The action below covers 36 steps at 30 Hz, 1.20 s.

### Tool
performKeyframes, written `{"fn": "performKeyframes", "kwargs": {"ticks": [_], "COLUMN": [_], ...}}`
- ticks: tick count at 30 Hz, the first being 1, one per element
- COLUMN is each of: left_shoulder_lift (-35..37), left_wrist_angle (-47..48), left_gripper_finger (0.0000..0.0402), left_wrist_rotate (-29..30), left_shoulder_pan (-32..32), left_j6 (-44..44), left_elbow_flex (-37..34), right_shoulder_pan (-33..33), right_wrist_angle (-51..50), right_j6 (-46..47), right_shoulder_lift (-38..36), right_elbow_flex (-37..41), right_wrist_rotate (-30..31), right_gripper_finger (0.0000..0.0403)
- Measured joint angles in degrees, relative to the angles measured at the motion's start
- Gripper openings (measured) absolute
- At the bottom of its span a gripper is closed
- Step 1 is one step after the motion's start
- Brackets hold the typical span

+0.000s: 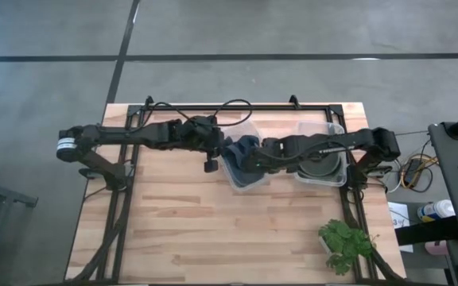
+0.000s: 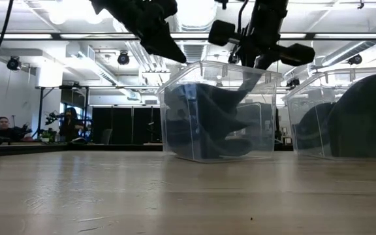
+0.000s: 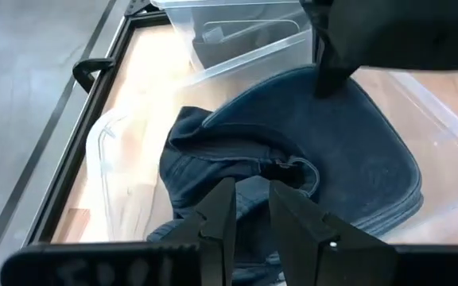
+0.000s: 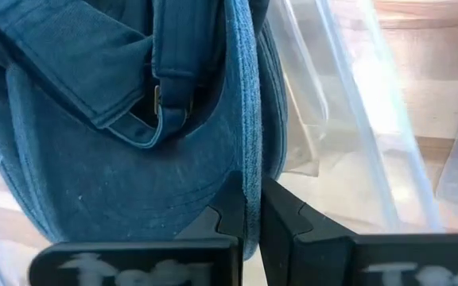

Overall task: Pick & Place hat
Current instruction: Put the blue cap into the left transparent bin

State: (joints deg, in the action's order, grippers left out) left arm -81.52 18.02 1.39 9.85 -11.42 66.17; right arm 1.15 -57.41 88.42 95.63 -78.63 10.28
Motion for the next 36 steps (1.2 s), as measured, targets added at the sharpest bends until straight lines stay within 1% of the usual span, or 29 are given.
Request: {"fn": "performKeyframes", "kwargs": {"ticks": [5, 10, 12, 15, 20, 25, 33, 35, 36], "left_shoulder_lift": [0.0, 0.0, -0.1, -0.1, -0.1, -0.1, 0.0, 0.0, 0.0], "left_wrist_angle": [-3.2, -10.8, -13.9, -16.8, -15.8, -15.7, -14.5, -13.4, -12.9], "left_gripper_finger": [0.0073, 0.0073, 0.0073, 0.0073, 0.0073, 0.0073, 0.0073, 0.0073, 0.0073], "left_wrist_rotate": [0.0, -0.5, -0.6, -0.7, -0.7, -0.2, 0.1, 0.1, 0.1], "left_shoulder_pan": [0.0, 0.0, 0.0, 0.0, 0.0, 0.0, 0.1, 0.2, 0.2], "left_j6": [-0.5, -0.5, -0.8, -2.1, -2.1, -2.2, -2.4, -2.4, -2.4], "left_elbow_flex": [-2.7, -7.7, -9.6, -11.5, -12.6, -12.6, -12.6, -12.6, -12.6], "right_shoulder_pan": [-0.1, -0.1, -0.1, -0.1, 0.0, 0.0, 0.0, 0.0, 0.0], "right_wrist_angle": [-0.6, -0.7, -0.7, -1.3, -1.5, -5.8, -17.1, -19.5, -20.0], "right_j6": [-1.0, -1.8, -1.9, -2.3, -4.8, -8.1, -12.6, -13.4, -13.4], "right_shoulder_lift": [-0.3, -0.3, -0.4, -0.4, -0.7, -0.7, -0.9, -1.4, -1.7], "right_elbow_flex": [0.0, 0.0, 0.0, -0.2, -2.6, -6.7, -9.6, -11.2, -12.1], "right_wrist_rotate": [-0.1, -0.2, -0.3, -0.6, -2.2, -3.2, -5.8, -4.6, -2.9], "right_gripper_finger": [0.0013, 0.0014, 0.0021, 0.0043, 0.0083, 0.011, 0.0125, 0.0124, 0.0122]}}
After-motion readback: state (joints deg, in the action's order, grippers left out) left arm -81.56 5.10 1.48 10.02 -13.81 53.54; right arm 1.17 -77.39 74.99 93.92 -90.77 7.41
